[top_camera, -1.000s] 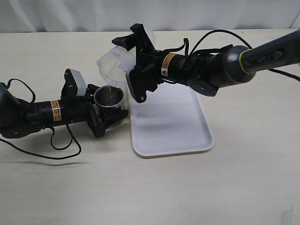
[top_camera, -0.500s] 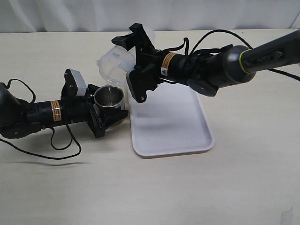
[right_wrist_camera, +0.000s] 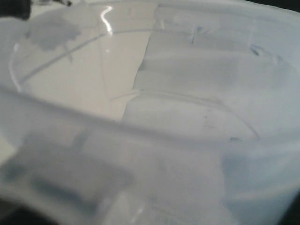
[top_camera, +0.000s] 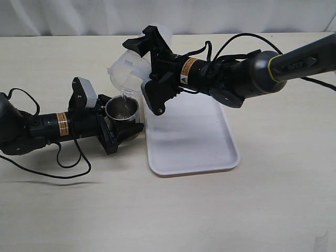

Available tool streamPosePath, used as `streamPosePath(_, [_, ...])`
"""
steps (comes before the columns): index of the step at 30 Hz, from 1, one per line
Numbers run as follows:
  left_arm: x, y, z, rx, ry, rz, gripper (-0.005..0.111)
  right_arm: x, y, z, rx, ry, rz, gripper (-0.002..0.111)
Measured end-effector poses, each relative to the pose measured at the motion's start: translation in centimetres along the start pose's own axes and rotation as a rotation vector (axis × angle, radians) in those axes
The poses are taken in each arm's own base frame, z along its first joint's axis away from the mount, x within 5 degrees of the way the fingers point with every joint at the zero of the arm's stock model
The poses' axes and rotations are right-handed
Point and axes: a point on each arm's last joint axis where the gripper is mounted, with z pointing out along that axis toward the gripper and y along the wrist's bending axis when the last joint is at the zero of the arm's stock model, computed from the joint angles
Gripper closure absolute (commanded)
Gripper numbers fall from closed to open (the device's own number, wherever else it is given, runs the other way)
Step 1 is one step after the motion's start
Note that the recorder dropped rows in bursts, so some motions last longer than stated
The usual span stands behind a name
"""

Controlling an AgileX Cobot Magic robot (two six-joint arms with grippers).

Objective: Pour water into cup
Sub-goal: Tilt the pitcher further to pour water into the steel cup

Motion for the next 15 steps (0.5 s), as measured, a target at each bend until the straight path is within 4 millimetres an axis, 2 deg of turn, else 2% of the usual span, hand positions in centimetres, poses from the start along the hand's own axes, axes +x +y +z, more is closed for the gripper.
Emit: streamPosePath(15, [0.0,0.0,0.0,0.0,0.0,0.0,0.107,-0.08,-0.48,0.02,0.047,-0.011,-0.02,0.104])
